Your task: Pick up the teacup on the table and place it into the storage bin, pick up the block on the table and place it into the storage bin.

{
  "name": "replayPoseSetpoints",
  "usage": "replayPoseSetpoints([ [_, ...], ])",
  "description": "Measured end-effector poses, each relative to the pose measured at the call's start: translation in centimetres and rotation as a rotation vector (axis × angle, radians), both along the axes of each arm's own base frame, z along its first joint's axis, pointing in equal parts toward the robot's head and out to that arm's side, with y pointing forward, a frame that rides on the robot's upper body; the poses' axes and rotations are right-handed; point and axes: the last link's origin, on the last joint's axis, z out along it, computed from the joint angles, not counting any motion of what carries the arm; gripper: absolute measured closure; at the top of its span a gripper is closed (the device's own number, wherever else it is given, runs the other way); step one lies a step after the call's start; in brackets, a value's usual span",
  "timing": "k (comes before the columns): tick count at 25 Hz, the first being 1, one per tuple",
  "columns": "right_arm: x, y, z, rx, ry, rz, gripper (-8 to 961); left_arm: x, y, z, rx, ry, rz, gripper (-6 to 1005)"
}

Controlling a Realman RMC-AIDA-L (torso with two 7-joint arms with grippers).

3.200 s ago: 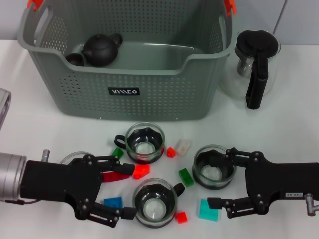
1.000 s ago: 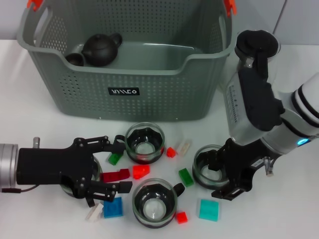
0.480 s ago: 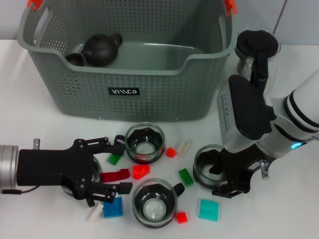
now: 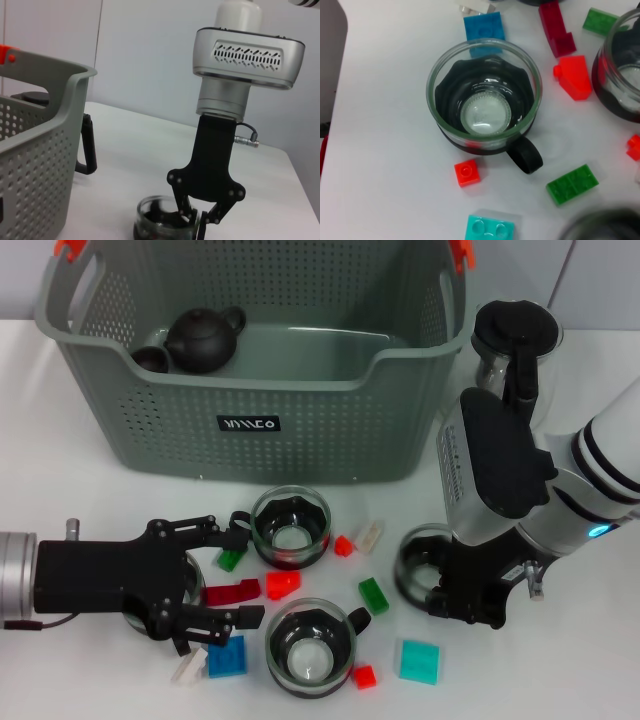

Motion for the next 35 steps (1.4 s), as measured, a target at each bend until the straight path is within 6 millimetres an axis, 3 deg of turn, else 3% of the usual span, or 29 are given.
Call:
replayPoseSetpoints([
  [5,-0.4,-0.1,0.5,-0.005,0.004,0.0,823,0.0,0.0,0.0,0.001,0.001,0.0,97],
  [11,-1.9,-0.9,3.1,-0.059,0.048,-0.039,896,-0.3,0.0,0.5,0.022,-0.005,0.016,99],
  [17,-5.8,-2.0,8.6,-0.092,0.203,-0.043,897,-0.6,0.1,0.7,0.038,-0.007,0.025,101],
  [23,-11.4,-1.7,12.6,0.005,0.543,0.053,896,-0.6,0.3,0.6,0.055,-0.001,0.027,103],
  [27,-14.3,0.8,13.4,0.177,0.668,0.036,896,-0.4,0.4,0.5,0.058,-0.004,0.024,104],
  [31,-16.1,5.3,13.6,0.439,0.688,-0.072,896,-0.3,0.4,0.3,0.059,-0.011,0.027,106],
  [35,-16.8,9.5,11.8,0.563,0.629,-0.175,896,-0.3,0.3,0.1,0.069,-0.02,0.036,107],
])
